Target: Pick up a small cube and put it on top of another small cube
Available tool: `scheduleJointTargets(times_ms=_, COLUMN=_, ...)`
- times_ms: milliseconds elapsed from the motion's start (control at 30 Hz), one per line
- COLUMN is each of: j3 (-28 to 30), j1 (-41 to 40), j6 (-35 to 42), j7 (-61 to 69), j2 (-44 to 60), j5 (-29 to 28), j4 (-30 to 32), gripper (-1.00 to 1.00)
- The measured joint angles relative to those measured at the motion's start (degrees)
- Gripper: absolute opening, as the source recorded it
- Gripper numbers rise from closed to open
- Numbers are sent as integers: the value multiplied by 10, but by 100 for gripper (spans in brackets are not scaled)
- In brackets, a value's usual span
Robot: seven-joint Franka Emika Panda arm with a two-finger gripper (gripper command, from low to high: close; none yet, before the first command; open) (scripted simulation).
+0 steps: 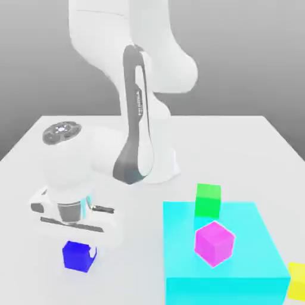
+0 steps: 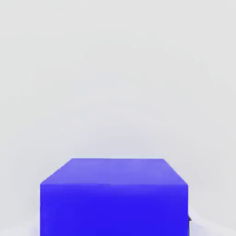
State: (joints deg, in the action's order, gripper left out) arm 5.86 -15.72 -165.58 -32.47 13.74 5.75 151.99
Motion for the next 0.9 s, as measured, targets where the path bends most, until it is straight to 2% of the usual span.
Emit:
scheduleJointTargets(times_ms=100, j3=10, j1=7, j6=49, j7=-22, j2=-61, j5=-29, j4=11, gripper=-100)
scheduleJointTargets(times_ms=300, j3=-41, j1=92, j6=147, j7=-95, j2=-186, j5=-54, j4=37, gripper=-100)
scheduleJointTargets(times_ms=667, j3=-162, j1=238, j6=326, j7=-161, j2=-414, j5=13, j4=84, gripper=-100)
scheduleJointTargets(times_ms=733, j3=-175, j1=252, j6=319, j7=-166, j2=-418, j5=22, j4=95, gripper=-100)
scheduleJointTargets(times_ms=867, j3=-190, j1=252, j6=233, j7=-169, j2=-358, j5=25, j4=121, gripper=-100)
scheduleJointTargets(times_ms=900, j3=-192, j1=252, j6=218, j7=-169, j2=-347, j5=25, j4=126, gripper=100)
